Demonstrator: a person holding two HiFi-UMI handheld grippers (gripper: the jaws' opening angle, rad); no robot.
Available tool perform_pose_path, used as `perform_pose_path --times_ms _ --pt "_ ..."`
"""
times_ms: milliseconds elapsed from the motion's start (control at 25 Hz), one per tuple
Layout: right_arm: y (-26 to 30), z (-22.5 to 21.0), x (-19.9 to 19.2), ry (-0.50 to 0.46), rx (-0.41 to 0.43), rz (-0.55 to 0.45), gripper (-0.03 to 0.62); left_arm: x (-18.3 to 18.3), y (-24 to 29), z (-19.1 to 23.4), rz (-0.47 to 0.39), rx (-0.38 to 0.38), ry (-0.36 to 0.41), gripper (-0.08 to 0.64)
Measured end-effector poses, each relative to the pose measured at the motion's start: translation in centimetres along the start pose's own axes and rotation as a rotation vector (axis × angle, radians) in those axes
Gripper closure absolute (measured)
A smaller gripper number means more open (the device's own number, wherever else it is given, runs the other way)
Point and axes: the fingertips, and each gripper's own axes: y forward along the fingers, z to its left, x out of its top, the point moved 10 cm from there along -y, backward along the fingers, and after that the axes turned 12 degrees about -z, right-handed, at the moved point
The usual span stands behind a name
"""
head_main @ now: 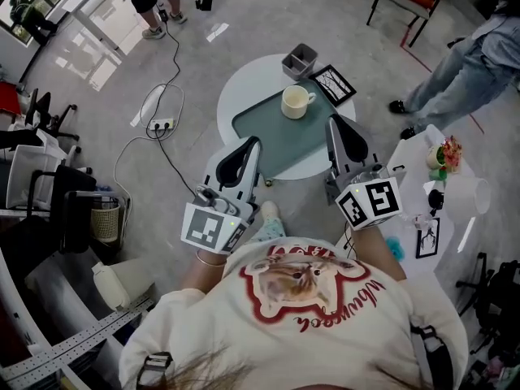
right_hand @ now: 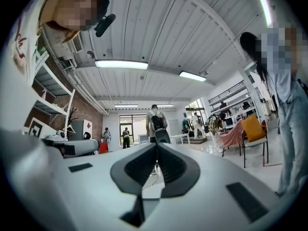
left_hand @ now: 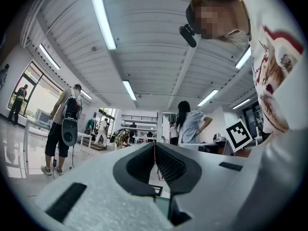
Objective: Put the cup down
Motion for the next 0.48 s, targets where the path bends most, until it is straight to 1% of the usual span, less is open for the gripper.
perform_pose_path --times_ms 240,480 --pt "-6.7 0.5 1.5 -0.004 0.032 0.016 0.558 0.5 -2.8 -6.5 -0.015 0.023 0.010 0.544" --pt "-14.4 1.1 4.0 -0.003 0.070 0.015 0.558 2.0 -6.8 -14.3 -0.041 0.074 0.024 0.543"
